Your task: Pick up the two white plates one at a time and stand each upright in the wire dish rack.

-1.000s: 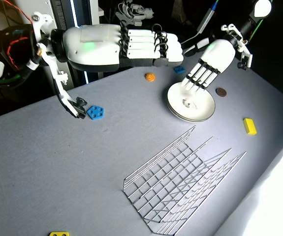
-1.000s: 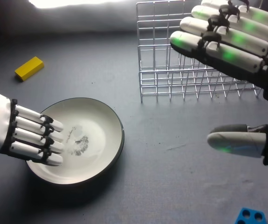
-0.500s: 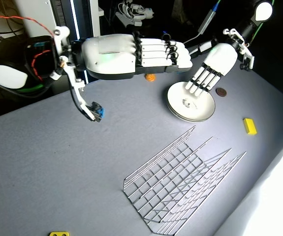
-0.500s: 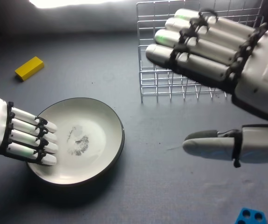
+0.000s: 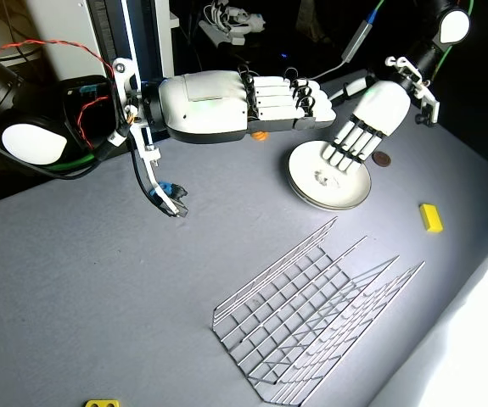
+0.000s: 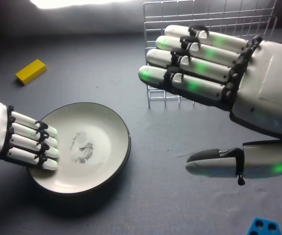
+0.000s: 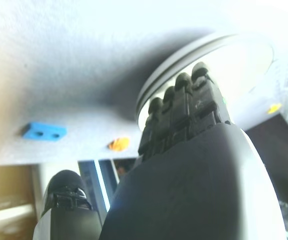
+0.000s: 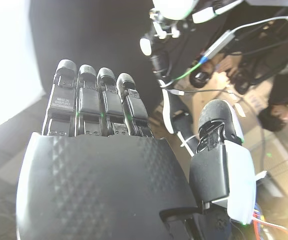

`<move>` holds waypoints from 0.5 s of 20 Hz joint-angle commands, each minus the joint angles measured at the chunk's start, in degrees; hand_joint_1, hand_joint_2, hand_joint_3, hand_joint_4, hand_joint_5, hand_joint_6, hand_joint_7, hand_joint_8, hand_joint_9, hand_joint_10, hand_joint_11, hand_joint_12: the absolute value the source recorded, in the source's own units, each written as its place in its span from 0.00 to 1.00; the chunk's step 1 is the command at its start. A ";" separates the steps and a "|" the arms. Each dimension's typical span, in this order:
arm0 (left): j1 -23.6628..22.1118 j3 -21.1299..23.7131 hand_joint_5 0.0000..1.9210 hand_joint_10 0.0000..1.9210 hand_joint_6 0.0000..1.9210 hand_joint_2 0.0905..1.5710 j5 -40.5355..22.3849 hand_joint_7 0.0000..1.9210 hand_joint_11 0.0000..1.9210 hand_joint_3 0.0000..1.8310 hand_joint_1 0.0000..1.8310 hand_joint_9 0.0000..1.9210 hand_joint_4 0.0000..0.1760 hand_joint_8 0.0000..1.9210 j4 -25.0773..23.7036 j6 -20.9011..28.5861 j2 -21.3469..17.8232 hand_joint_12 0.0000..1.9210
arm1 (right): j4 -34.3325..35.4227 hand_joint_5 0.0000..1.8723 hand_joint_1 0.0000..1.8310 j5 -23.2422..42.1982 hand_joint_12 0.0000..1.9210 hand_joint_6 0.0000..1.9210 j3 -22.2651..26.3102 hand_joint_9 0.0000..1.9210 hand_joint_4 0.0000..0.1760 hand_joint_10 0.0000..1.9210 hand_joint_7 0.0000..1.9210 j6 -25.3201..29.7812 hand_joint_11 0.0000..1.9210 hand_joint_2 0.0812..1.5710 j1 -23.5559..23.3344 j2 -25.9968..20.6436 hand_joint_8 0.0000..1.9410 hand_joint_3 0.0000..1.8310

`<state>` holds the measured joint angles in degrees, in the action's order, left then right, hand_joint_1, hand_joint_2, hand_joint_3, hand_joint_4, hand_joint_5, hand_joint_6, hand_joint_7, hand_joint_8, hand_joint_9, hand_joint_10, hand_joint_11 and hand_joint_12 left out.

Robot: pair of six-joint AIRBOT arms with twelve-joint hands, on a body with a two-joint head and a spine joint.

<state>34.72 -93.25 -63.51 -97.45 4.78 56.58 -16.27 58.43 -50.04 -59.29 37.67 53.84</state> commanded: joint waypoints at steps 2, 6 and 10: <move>0.52 -1.06 0.00 0.00 0.00 0.62 -1.54 0.00 0.00 0.01 0.00 0.00 0.00 0.00 3.60 0.00 0.13 0.00 | -0.47 0.02 0.00 3.29 0.01 0.00 -0.40 0.00 0.00 0.00 0.00 -2.03 0.00 0.72 -0.94 0.50 0.00 0.00; 1.65 -2.32 0.00 0.00 0.00 0.62 -1.47 0.00 0.00 0.01 0.00 0.00 0.00 0.00 3.60 -0.24 0.71 0.00 | -0.48 0.01 0.00 -0.70 0.00 0.00 -0.93 0.00 0.00 0.00 0.00 -6.19 0.00 0.72 -1.43 1.55 0.00 0.00; 2.28 -2.24 0.00 0.00 0.00 0.61 -1.24 0.00 0.00 0.00 0.00 0.00 0.00 0.00 3.60 -0.67 0.78 0.00 | -0.49 0.00 0.03 -1.33 0.00 0.00 -1.65 0.00 0.00 0.00 0.00 -9.42 0.00 0.70 -2.20 2.80 0.00 0.00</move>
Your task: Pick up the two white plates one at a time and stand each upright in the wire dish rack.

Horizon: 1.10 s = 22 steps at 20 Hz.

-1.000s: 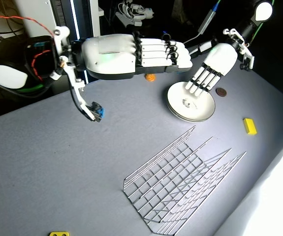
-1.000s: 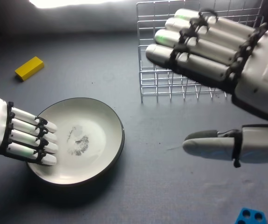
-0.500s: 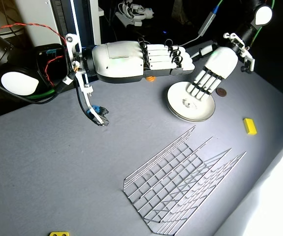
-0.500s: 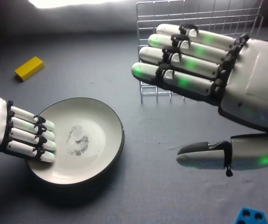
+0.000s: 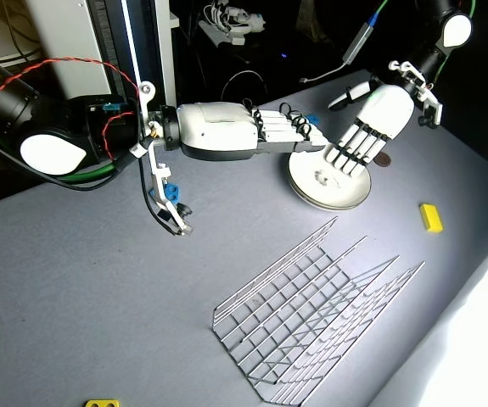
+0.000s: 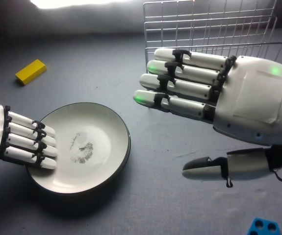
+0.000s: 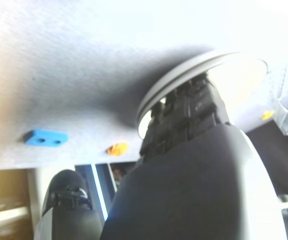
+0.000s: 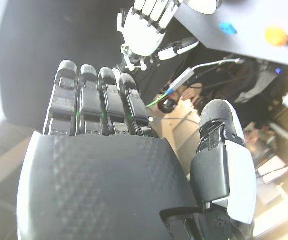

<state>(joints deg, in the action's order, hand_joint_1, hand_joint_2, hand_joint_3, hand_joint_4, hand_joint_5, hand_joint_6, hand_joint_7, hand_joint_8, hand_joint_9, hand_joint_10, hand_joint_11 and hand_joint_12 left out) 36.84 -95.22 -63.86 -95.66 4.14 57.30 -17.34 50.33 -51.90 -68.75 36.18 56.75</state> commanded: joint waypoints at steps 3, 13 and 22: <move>0.40 -0.04 0.00 0.00 0.00 0.61 -0.89 0.00 0.00 0.00 0.00 0.00 0.00 0.00 1.81 -0.65 0.20 0.00 | 0.58 0.00 0.11 4.56 0.01 0.00 -0.06 0.00 0.00 0.00 0.00 -0.20 0.01 0.67 -2.03 0.85 0.00 0.00; 0.80 2.46 0.00 0.00 0.00 0.60 0.71 0.00 0.00 0.00 0.00 0.00 0.00 0.00 1.83 -1.04 2.30 0.00 | -0.93 0.00 0.11 -0.38 0.00 0.00 -0.97 0.00 0.00 0.00 0.00 -3.46 0.00 0.67 -3.70 3.72 0.00 0.00; -0.34 3.42 0.00 0.00 0.00 0.60 2.19 0.00 0.00 0.00 0.00 0.00 0.00 0.00 1.84 -1.19 6.11 0.00 | -2.40 0.00 0.27 -5.07 0.00 0.00 -1.06 0.00 0.00 0.00 0.00 -7.53 0.00 0.61 -5.09 4.45 0.00 0.00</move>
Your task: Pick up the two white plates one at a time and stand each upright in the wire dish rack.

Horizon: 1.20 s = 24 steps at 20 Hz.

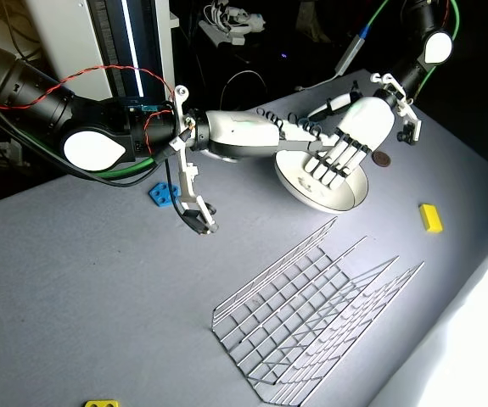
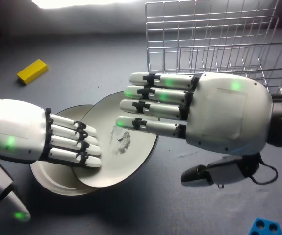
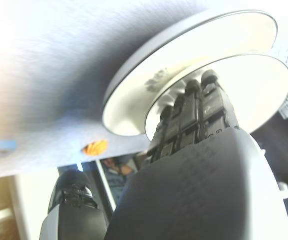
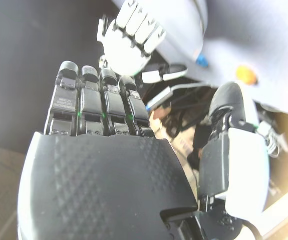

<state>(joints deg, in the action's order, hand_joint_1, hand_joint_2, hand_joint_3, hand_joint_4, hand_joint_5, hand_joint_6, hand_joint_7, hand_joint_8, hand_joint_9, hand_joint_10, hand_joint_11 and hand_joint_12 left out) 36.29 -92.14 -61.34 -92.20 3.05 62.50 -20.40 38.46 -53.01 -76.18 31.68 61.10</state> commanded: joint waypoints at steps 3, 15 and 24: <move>-0.05 0.47 0.00 0.00 0.00 0.60 -0.01 0.00 0.00 0.00 0.00 0.00 0.00 0.00 -1.61 -0.08 1.40 0.00 | 0.66 0.00 0.39 2.68 0.00 0.00 -0.35 0.00 0.00 0.00 0.00 -0.43 0.00 0.60 -2.96 1.78 0.00 0.00; -0.06 -0.09 0.00 0.00 0.00 0.61 -0.01 0.00 0.00 0.00 0.00 0.00 0.00 0.00 -1.62 -0.17 1.76 0.00 | 0.68 0.00 0.41 -8.00 0.01 0.00 -4.67 0.00 0.00 0.00 0.00 -3.09 0.01 0.63 -6.23 8.43 0.00 0.01; -0.06 -0.15 0.00 0.00 0.00 0.61 -0.01 0.00 0.00 0.00 0.00 0.00 0.00 0.00 -1.61 -0.17 1.95 0.00 | 2.79 0.00 0.44 -10.88 0.12 0.00 -9.78 0.00 0.00 0.00 0.00 -3.07 0.00 0.64 -7.37 13.23 0.00 0.00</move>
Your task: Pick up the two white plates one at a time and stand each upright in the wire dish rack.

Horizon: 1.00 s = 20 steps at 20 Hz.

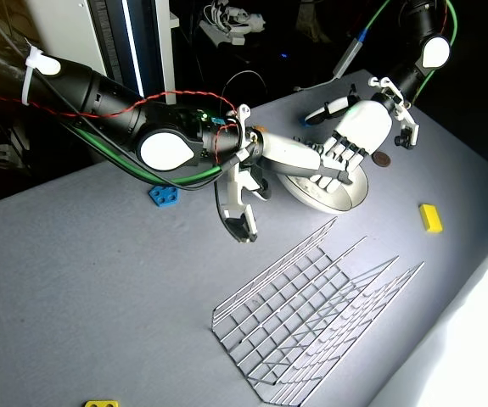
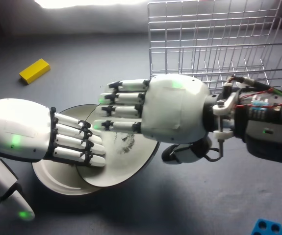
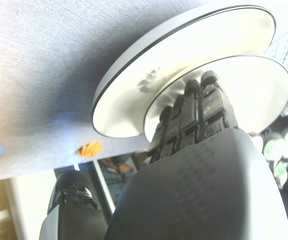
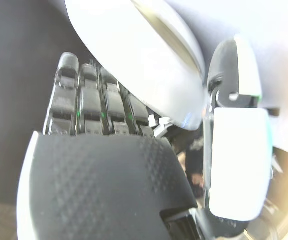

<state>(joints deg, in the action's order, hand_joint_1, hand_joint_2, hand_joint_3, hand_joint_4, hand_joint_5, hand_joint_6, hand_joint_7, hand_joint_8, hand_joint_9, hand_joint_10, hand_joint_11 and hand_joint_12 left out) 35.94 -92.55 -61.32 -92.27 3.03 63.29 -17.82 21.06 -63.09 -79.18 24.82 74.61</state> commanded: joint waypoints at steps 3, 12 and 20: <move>0.29 0.23 0.00 0.00 0.00 0.60 -0.03 0.00 0.00 0.00 0.00 0.00 0.00 0.00 -1.55 -0.15 1.23 0.00 | 0.21 0.00 0.44 6.47 0.13 0.00 -1.14 0.00 0.00 0.00 0.00 -0.08 0.00 0.65 -0.57 1.10 0.00 0.00; 0.26 -0.19 0.00 0.00 0.00 0.61 -0.03 0.00 0.00 0.00 0.00 0.00 0.00 0.00 -1.54 -0.15 1.41 0.00 | 0.09 0.09 0.54 6.81 0.46 0.02 -2.24 0.06 0.00 0.02 0.06 -0.14 0.00 0.66 -1.56 2.85 0.01 0.00; 0.26 -0.27 0.00 0.00 0.00 0.60 -0.02 0.00 0.00 0.00 0.00 0.00 0.00 0.00 -1.48 -0.15 1.45 0.00 | 0.09 0.31 0.63 7.51 0.68 0.02 -2.23 0.31 0.00 0.05 0.32 -0.14 0.08 0.65 -1.55 2.83 0.02 0.00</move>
<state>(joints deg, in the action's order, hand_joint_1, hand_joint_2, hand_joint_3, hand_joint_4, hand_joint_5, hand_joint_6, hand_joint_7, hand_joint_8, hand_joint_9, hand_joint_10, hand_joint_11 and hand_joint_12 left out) 35.94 -92.97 -61.36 -92.20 3.03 63.48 -18.00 21.80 -65.41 -79.18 24.10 77.58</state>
